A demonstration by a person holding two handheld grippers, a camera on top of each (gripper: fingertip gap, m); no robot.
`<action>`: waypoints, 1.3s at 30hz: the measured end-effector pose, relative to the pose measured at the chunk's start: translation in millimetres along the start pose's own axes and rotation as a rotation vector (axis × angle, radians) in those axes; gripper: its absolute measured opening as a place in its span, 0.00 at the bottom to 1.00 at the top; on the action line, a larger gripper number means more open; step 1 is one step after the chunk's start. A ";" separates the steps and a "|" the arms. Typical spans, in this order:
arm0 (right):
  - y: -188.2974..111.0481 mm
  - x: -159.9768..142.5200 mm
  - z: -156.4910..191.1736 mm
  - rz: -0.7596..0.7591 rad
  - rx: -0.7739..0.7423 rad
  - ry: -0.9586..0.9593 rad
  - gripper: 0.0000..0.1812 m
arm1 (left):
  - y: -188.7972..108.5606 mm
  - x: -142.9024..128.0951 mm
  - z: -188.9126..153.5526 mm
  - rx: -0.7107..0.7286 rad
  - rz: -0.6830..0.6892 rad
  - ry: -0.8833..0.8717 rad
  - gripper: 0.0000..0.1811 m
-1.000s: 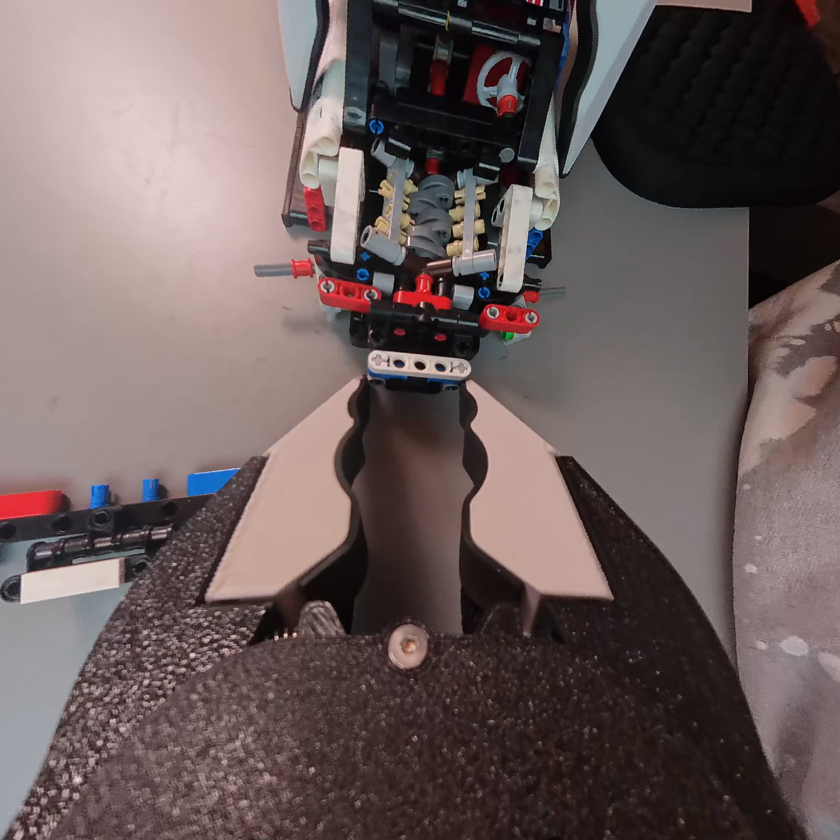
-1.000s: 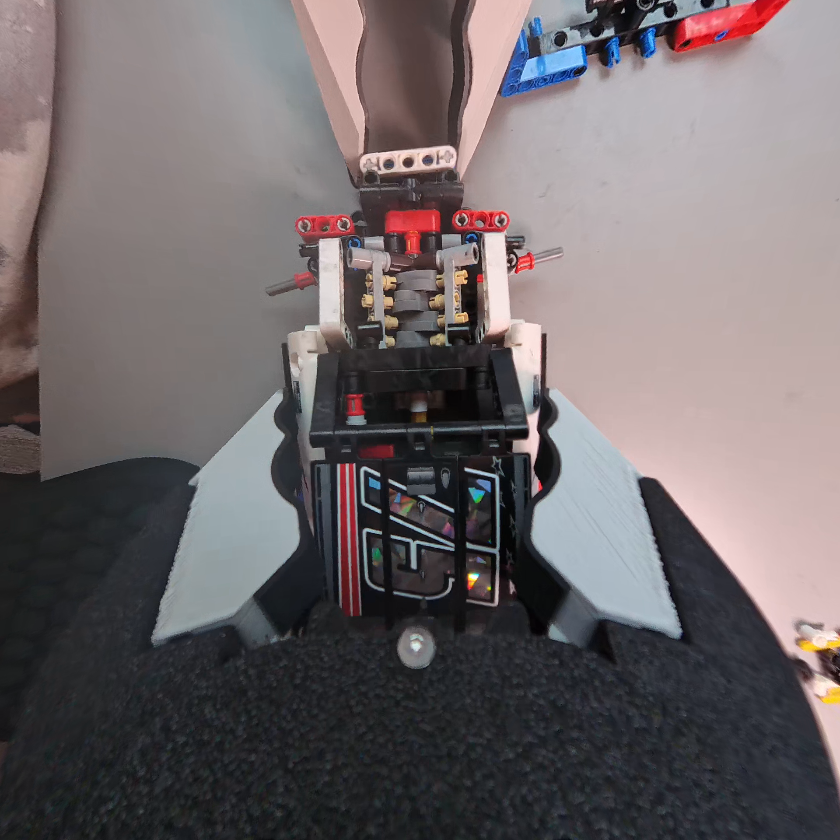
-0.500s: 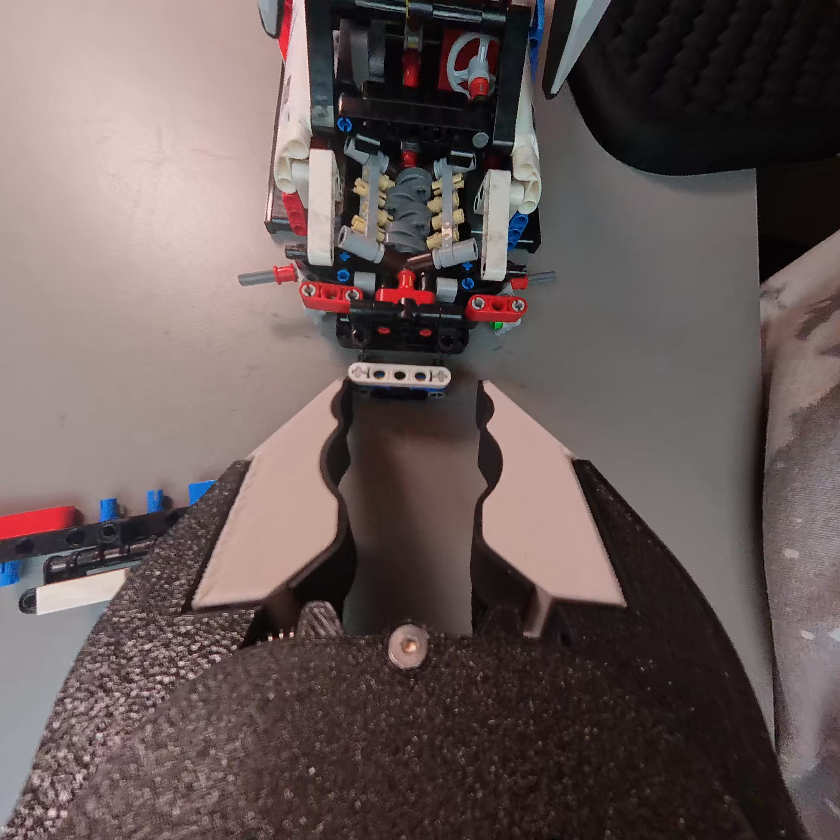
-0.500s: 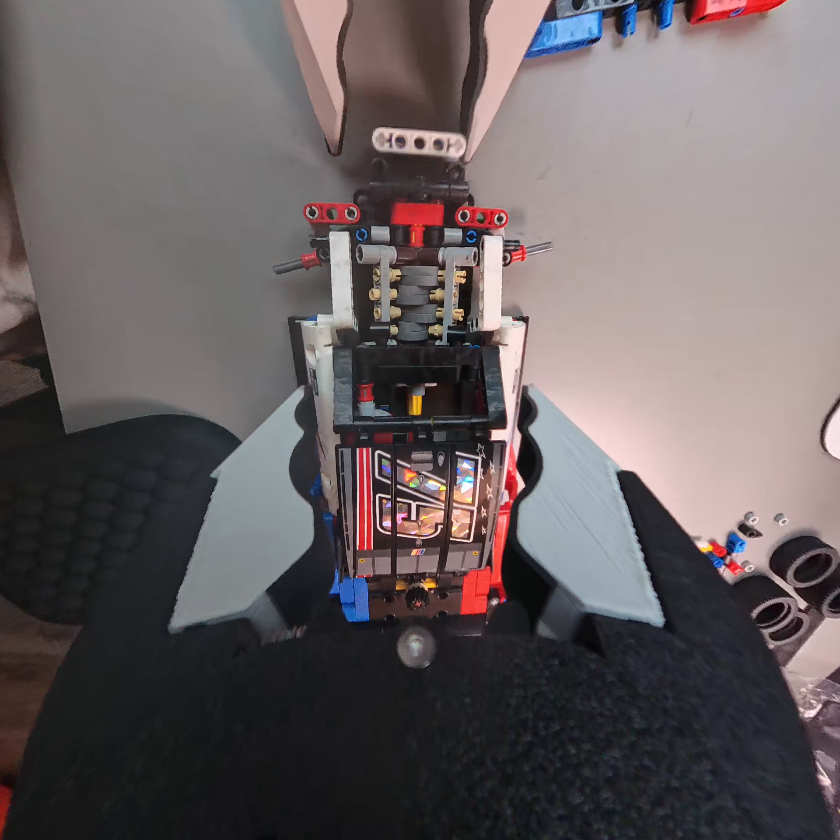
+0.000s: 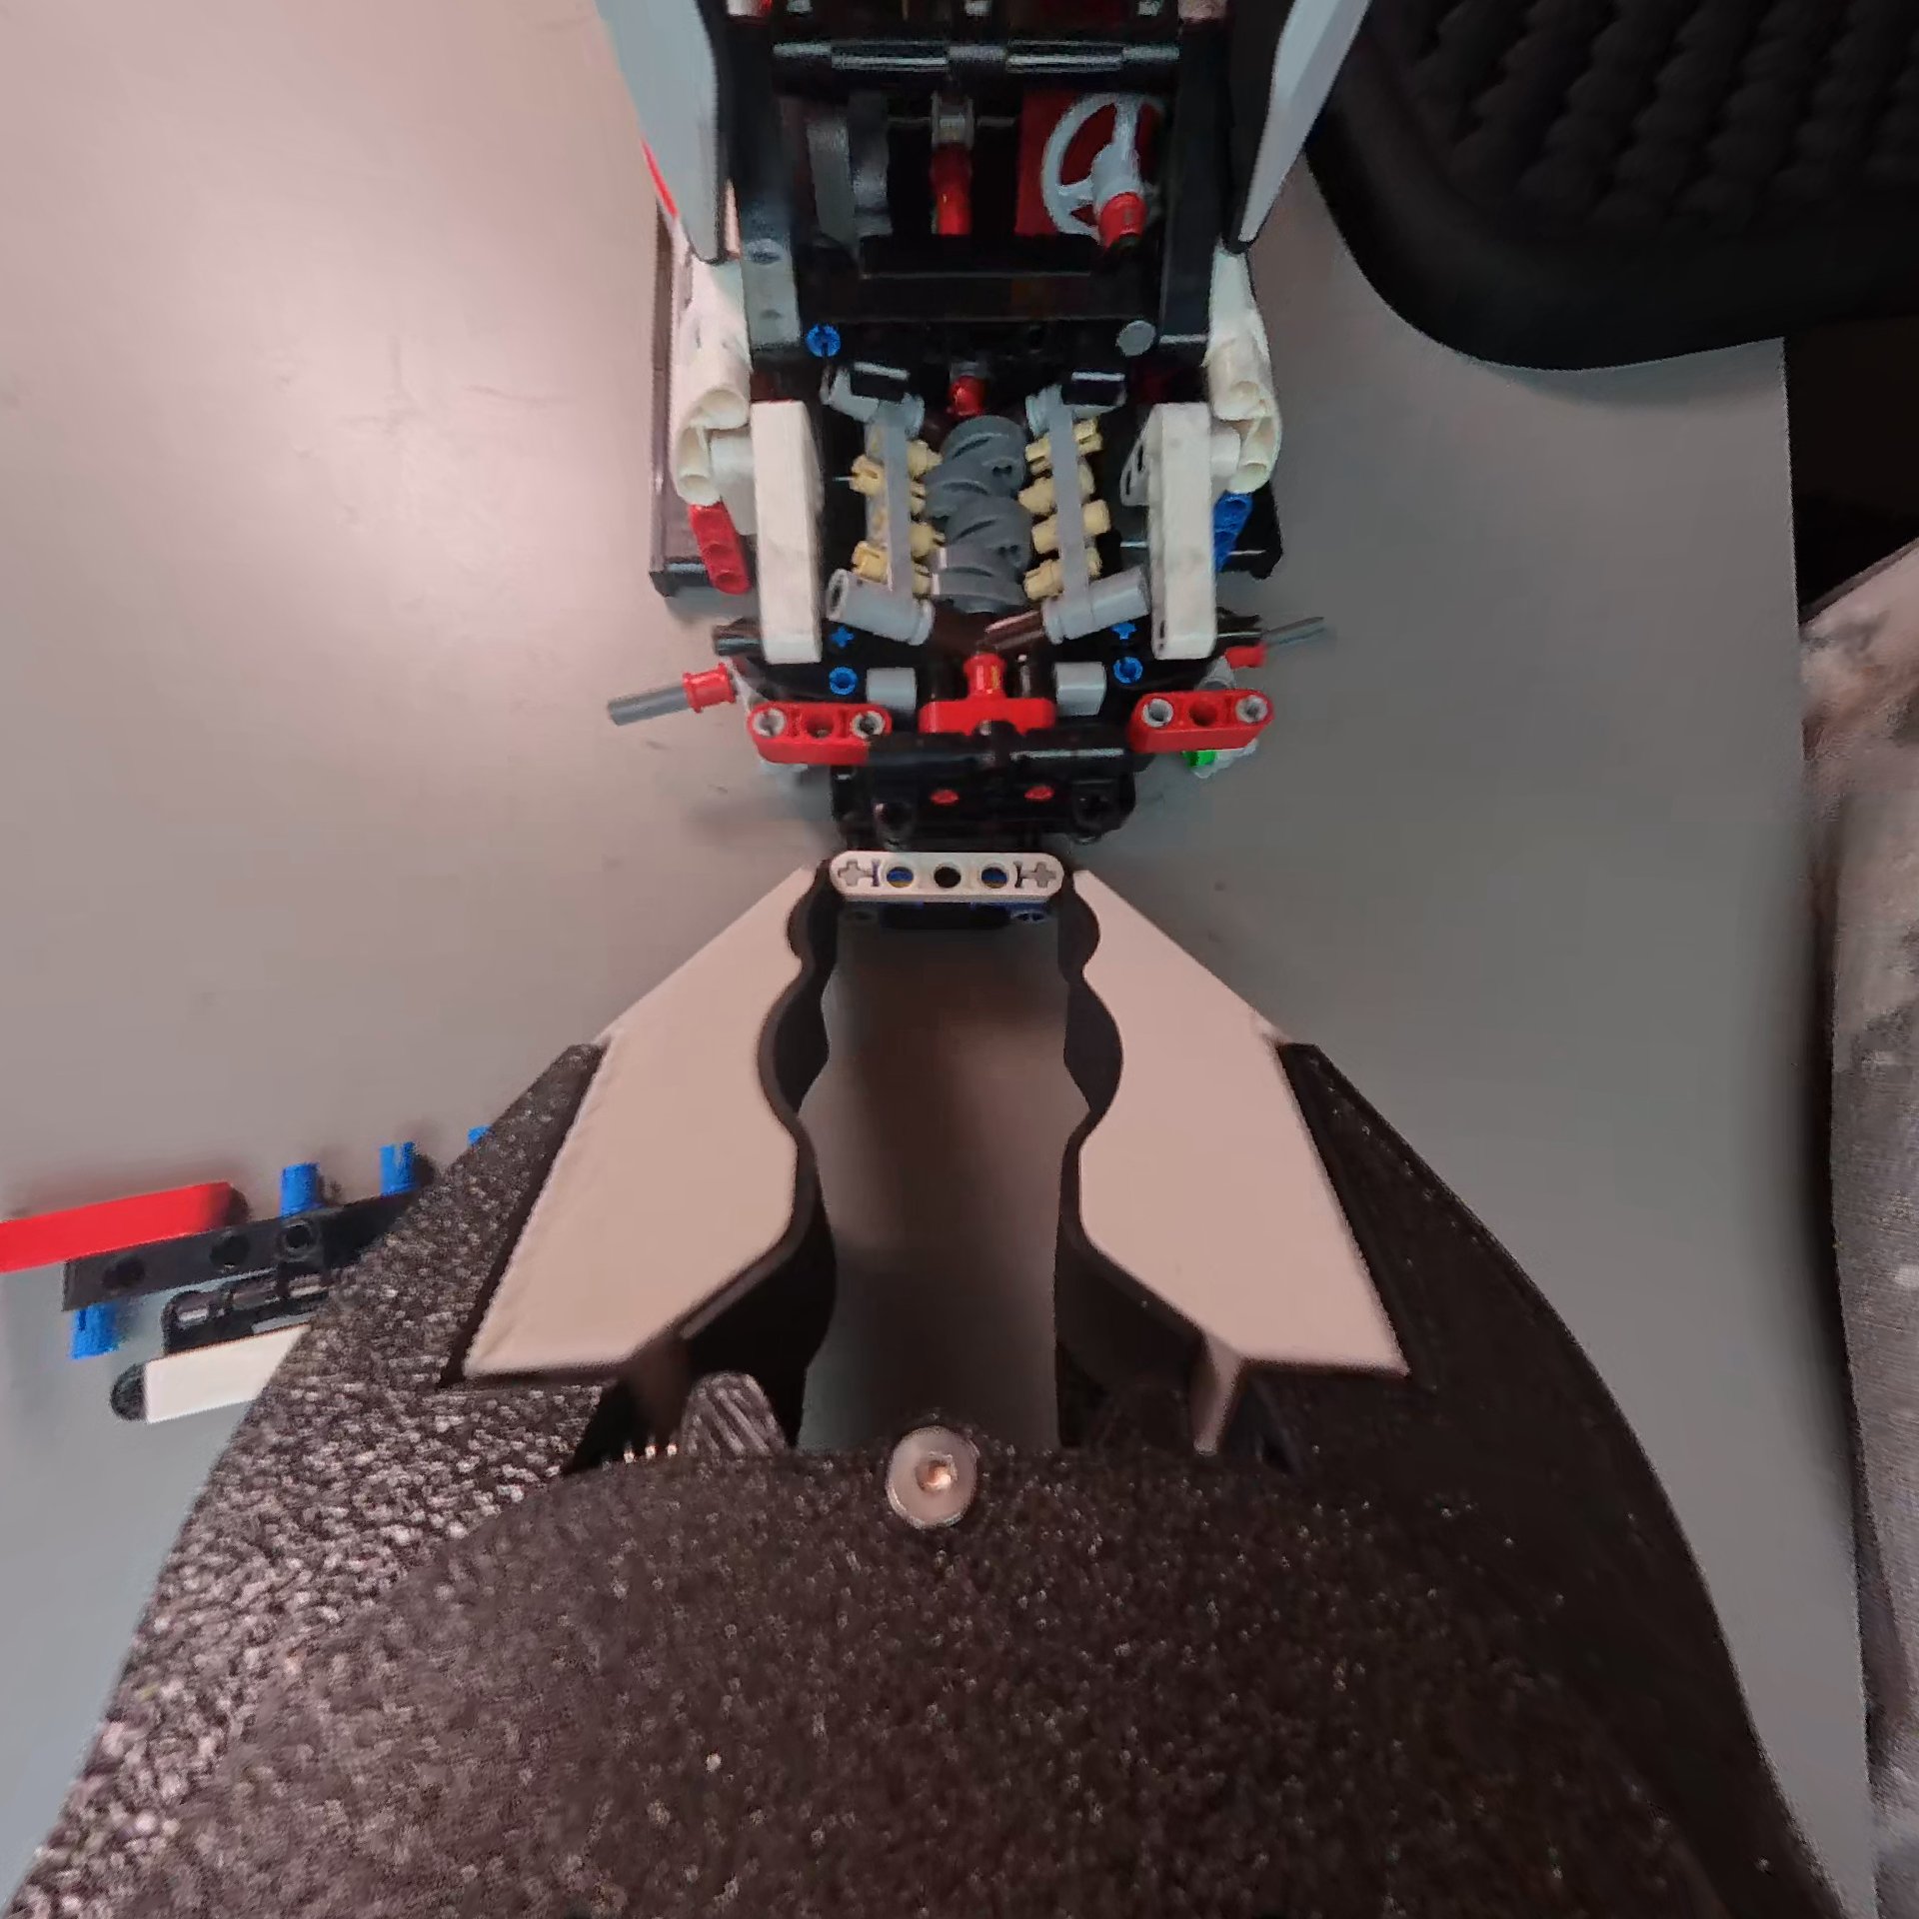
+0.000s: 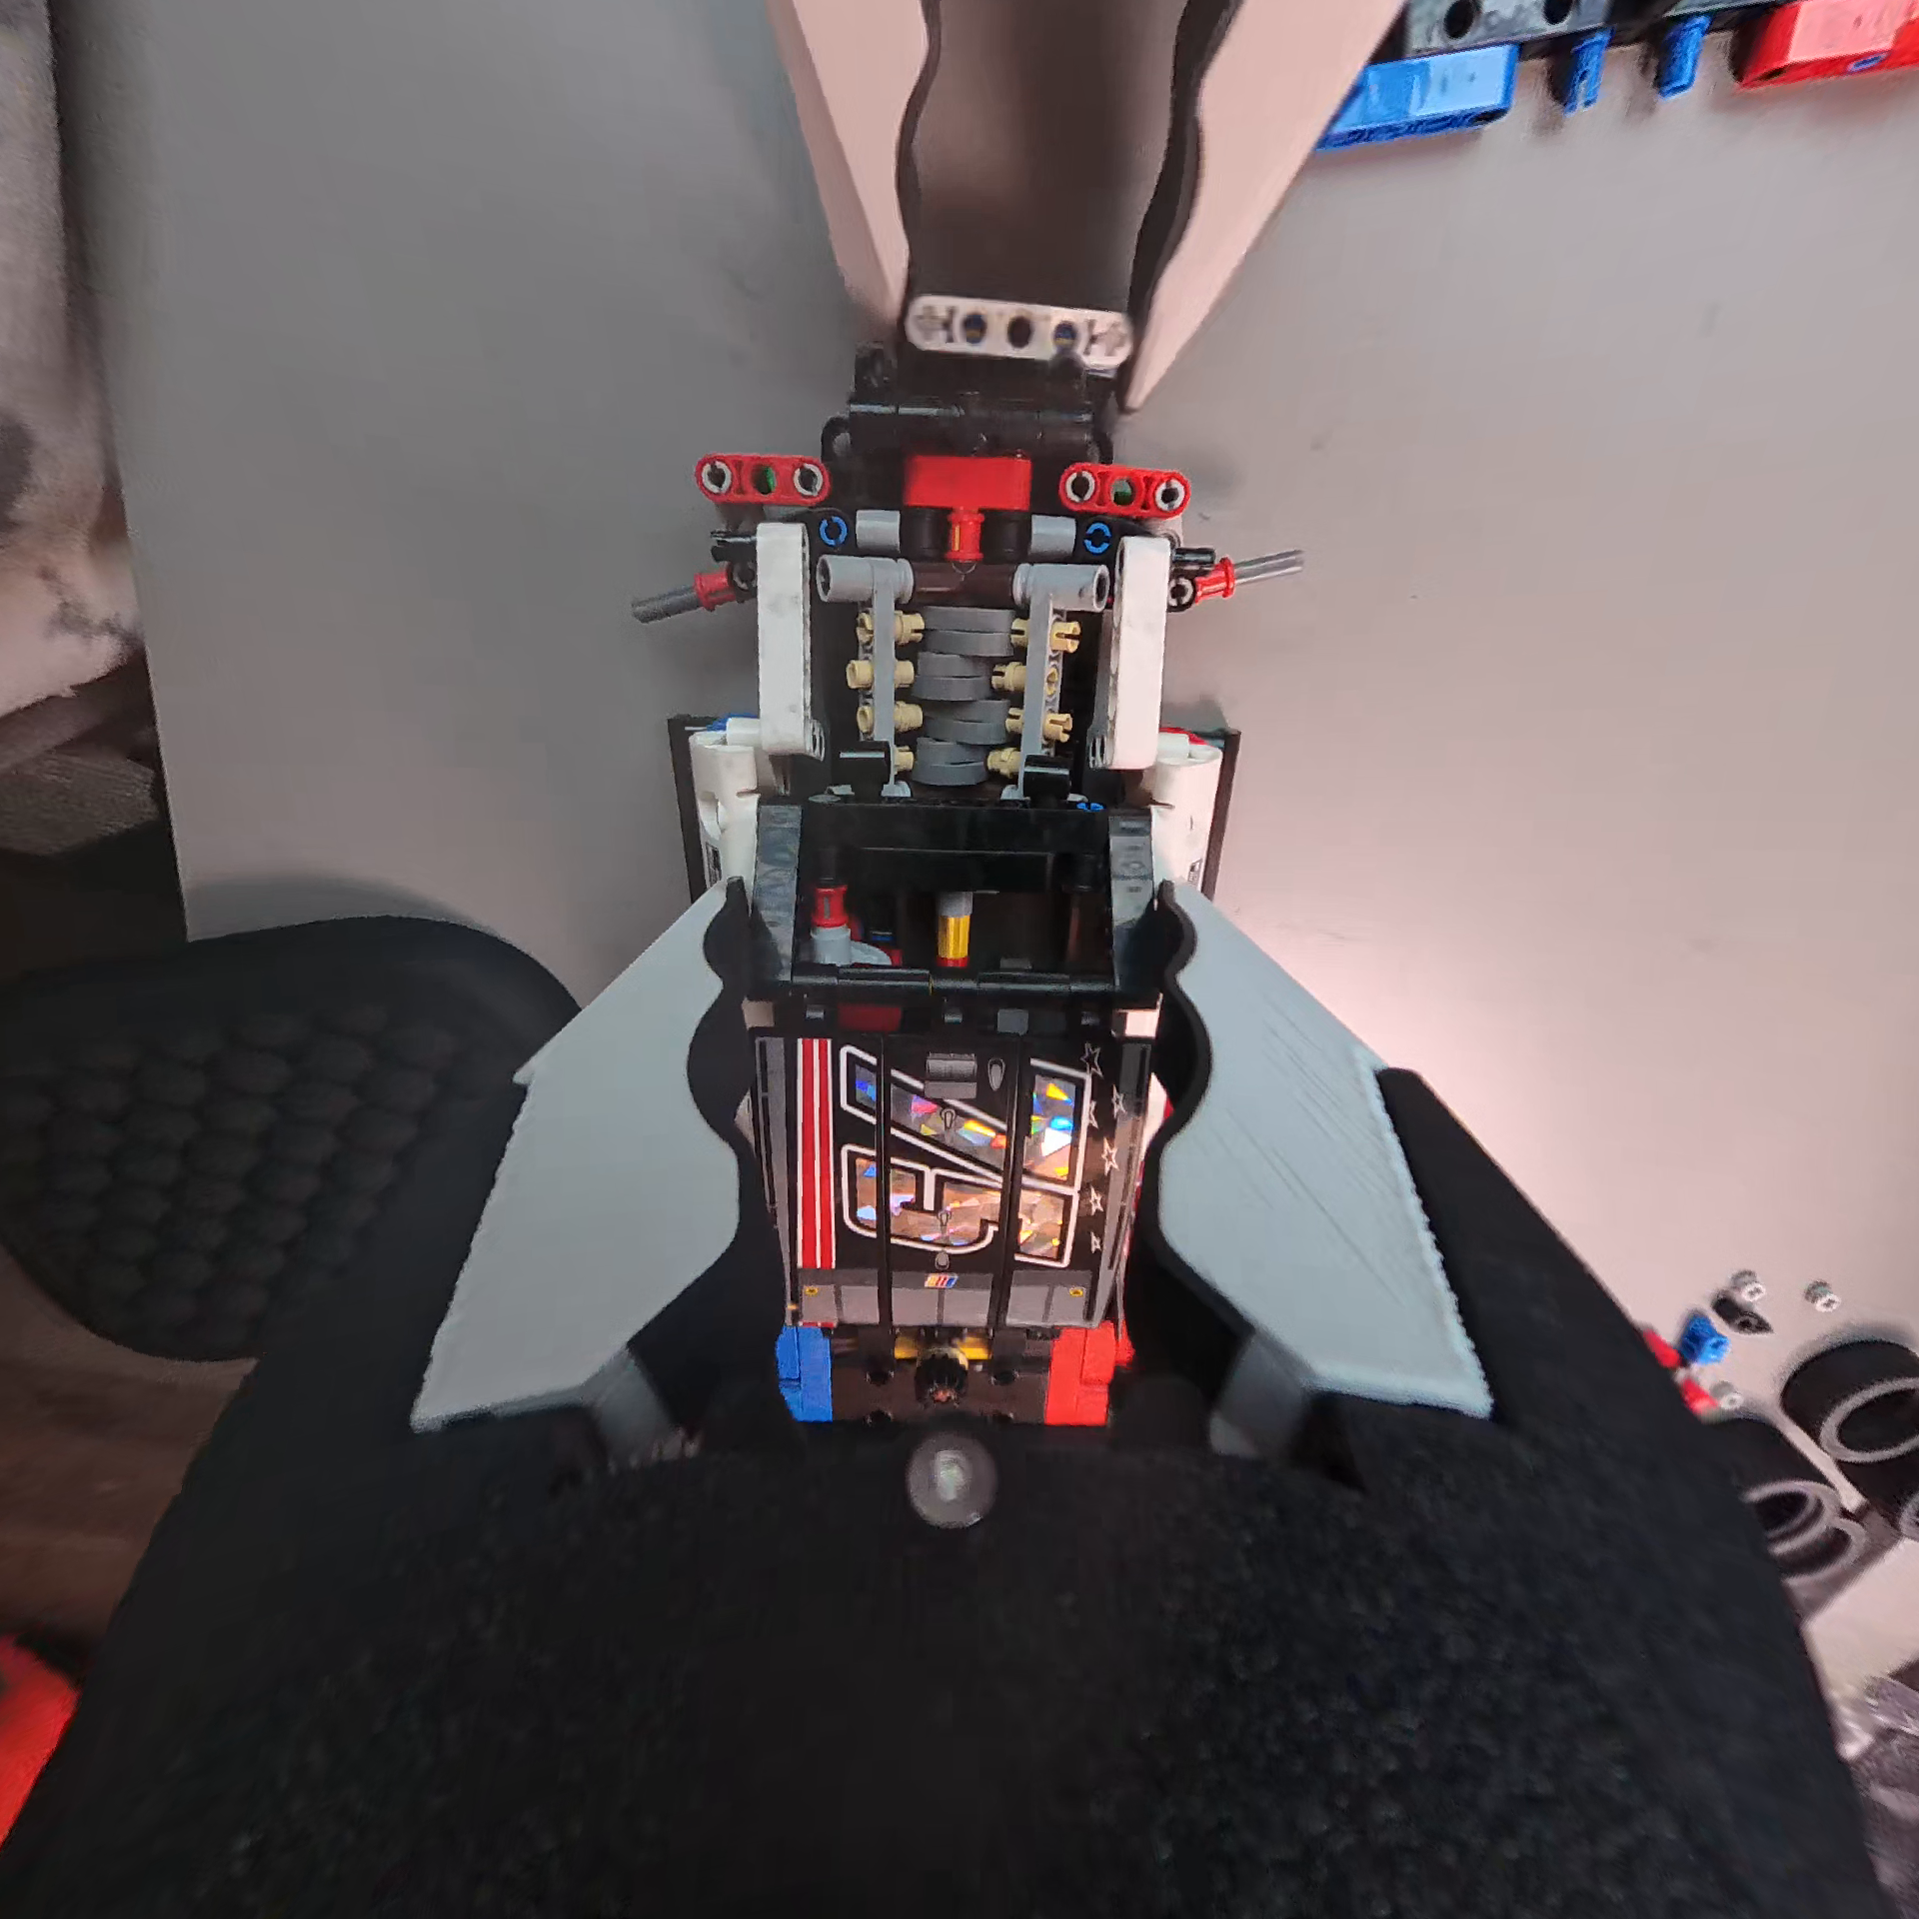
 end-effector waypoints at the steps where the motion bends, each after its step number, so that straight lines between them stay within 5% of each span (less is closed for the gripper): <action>1: -0.1 -1.3 -1.8 -0.017 -0.002 0.017 0.42 | -0.1 0.8 -2.5 -0.015 -0.005 0.000 0.23; 32: -1.3 -5.5 -1.5 -0.251 0.034 0.090 0.39 | 8.3 5.3 -4.0 -0.050 -0.013 0.017 0.23; 39: -5.7 -6.3 6.0 -0.177 -0.013 0.109 0.50 | 8.9 5.1 -4.8 -0.032 -0.009 0.039 0.24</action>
Point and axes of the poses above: each gripper's, where its closed fingertips meet, y out along the fingers, x out of its top, z = x × y across the jaws, the point moved 4 cm from there along -y, back along the fingers
